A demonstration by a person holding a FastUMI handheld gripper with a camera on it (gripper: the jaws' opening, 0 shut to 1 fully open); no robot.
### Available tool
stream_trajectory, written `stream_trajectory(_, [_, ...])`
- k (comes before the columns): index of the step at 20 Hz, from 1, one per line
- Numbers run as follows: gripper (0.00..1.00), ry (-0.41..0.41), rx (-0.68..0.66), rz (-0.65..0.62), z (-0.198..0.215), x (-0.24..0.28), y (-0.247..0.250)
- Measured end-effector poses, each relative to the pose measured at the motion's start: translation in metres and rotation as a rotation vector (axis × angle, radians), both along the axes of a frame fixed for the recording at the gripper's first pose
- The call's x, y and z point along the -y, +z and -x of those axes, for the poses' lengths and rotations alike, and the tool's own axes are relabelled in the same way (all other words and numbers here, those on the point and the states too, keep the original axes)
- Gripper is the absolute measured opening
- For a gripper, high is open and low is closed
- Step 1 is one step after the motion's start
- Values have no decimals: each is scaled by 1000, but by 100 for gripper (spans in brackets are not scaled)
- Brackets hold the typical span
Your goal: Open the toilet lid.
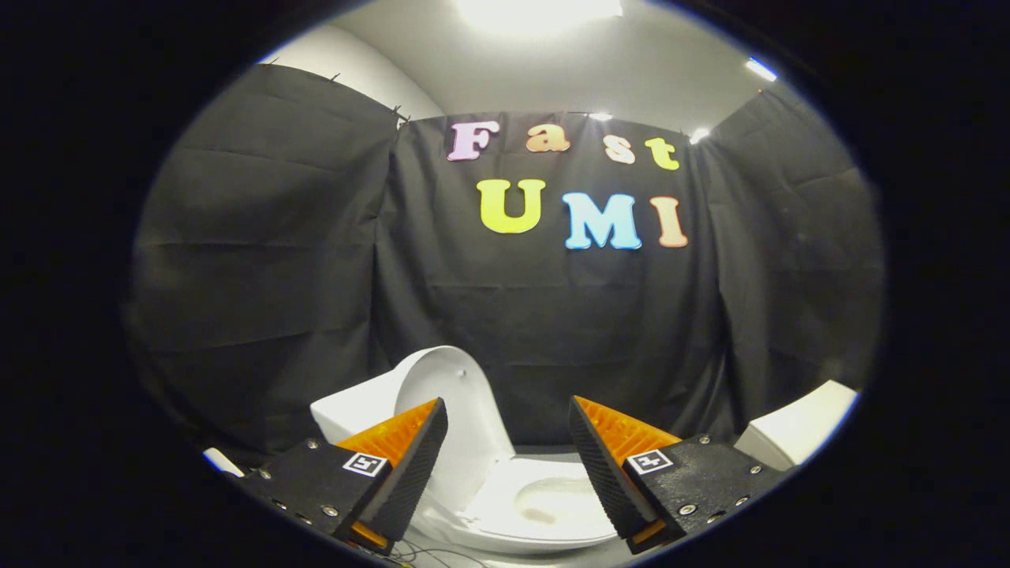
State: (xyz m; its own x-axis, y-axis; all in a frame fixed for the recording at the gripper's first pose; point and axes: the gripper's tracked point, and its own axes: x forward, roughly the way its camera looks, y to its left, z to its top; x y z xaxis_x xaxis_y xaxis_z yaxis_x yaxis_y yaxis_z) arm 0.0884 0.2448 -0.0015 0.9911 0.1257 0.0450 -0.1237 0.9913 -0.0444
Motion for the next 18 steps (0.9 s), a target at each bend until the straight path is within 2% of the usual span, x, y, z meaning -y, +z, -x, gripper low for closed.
stream_trajectory(5, [94,66,145,-88,20,58,52])
stream_trajectory(9, [94,17,214,-59,31,125,69])
stream_trajectory(14, [94,-18,251,20,51,178,81])
stream_trajectory(18, [94,-24,231,54,66,206,73])
